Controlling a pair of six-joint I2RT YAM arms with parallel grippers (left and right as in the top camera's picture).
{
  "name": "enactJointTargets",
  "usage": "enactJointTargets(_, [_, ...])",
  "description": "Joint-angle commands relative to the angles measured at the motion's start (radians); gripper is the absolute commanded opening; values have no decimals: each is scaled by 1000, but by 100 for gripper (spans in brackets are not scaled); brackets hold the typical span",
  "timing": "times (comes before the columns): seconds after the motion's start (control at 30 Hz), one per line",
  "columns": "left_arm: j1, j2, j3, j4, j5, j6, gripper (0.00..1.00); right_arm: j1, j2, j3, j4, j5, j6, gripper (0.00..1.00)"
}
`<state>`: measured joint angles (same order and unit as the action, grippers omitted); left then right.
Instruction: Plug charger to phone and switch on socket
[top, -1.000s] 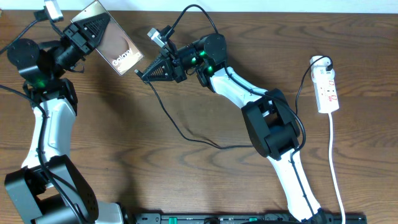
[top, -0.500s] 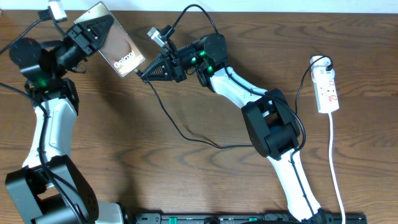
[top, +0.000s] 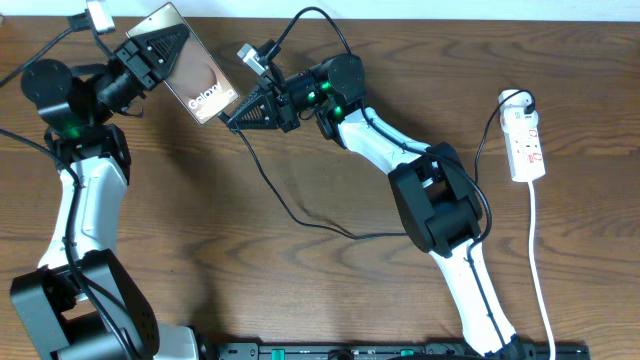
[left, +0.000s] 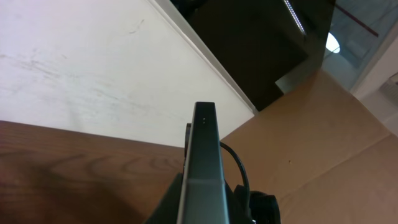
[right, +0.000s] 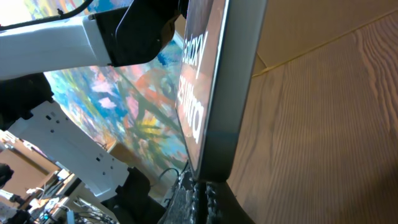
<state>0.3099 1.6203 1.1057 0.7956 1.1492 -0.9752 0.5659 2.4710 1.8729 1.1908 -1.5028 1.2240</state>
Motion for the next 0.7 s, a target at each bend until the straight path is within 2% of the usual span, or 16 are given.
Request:
enactJointTargets(0.0, [15,-19,11,13,-28,21,8,-3,-32,16,7,15,7,1])
enactJointTargets(0.67, [24,-19,11,-11,-28,21,7,-3,-32,16,7,28,6,1])
